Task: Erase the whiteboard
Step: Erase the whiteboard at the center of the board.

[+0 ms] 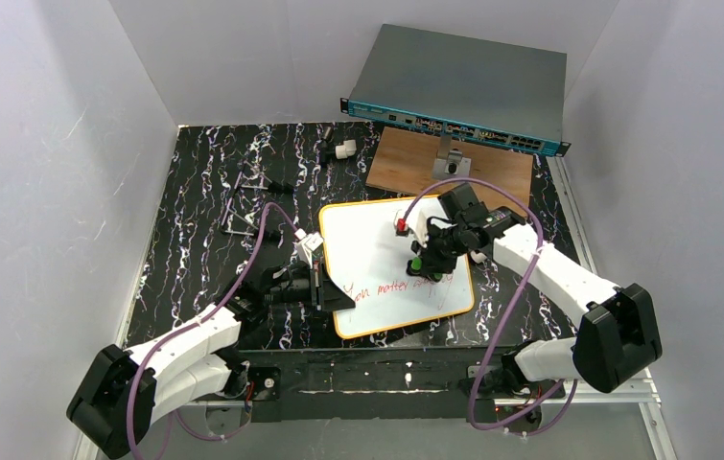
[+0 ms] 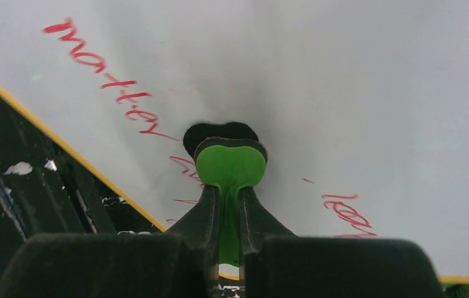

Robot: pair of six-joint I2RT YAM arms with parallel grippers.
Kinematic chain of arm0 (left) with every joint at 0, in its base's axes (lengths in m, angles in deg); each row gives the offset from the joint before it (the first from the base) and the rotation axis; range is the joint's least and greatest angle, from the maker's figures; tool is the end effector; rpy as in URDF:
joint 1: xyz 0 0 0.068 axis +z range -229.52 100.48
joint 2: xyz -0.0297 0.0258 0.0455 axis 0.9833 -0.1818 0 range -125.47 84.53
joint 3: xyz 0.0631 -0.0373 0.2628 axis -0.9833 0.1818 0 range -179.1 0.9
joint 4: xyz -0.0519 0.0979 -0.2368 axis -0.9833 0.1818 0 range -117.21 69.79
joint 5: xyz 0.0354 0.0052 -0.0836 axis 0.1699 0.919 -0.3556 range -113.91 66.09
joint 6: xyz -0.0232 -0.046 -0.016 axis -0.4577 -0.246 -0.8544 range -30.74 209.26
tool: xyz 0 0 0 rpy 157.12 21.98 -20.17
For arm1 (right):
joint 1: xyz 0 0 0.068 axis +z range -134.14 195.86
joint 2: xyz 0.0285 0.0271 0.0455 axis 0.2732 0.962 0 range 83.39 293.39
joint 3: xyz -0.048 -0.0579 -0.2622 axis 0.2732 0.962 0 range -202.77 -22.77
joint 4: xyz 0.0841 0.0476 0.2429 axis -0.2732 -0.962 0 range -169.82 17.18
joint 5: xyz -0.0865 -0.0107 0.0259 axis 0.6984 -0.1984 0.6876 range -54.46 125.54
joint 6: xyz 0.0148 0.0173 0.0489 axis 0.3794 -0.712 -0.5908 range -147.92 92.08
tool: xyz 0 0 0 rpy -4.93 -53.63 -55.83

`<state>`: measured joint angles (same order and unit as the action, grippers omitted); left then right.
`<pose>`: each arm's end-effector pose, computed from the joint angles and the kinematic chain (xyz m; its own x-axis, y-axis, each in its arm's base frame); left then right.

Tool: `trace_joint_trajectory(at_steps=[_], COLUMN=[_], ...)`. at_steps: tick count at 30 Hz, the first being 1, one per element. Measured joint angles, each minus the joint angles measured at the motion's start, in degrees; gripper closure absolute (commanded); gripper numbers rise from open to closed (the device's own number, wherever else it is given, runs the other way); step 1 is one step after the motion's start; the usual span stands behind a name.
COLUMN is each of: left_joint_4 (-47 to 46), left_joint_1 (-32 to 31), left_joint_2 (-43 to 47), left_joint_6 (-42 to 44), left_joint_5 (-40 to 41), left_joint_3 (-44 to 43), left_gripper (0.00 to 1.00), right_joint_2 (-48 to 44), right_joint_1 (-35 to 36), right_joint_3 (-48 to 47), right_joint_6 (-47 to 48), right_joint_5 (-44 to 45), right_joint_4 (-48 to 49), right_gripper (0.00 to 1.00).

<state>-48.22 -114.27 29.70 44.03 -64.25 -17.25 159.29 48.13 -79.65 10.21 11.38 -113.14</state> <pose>0.1493 -0.1315 0.2038 -0.8282 -0.0842 -0.5540 0.5091 0.3002 -0.8067 0.2130 0.1516 0.2548 -0.1623 -0.7688 -0.6186 -0.9711 0.2356 -0.0379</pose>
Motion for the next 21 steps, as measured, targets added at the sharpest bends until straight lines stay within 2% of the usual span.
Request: trace_joint_trajectory(at_steps=[6,10,14,21], left_joint_4=[-0.07,-0.42,-0.42,-0.81], left_joint_1=[0.0,0.0,0.0,0.0], left_joint_2=[0.09,0.09,0.09,0.09], left_joint_6=[-0.37,-0.17,-0.17,-0.11], left_joint_5=[0.04,-0.04,-0.04,-0.07], left_joint_3=[0.24,0.24,0.28,0.57], left_gripper=[1.0,1.0,1.0,1.0], right_joint_2=[-0.22,-0.22,-0.17,-0.17], right_joint_1=[-4.61,-6.93,-6.6,-1.14], right_joint_3=[0.0,0.0,0.02,0.0], right_joint_6=[-7.91,-8.98,-6.12,-0.11], right_joint_5=[9.49,14.34,11.58,0.13], right_joint_4=[6.69,9.42,7.72,0.5], right_gripper=[0.99,0.99,0.99,0.99])
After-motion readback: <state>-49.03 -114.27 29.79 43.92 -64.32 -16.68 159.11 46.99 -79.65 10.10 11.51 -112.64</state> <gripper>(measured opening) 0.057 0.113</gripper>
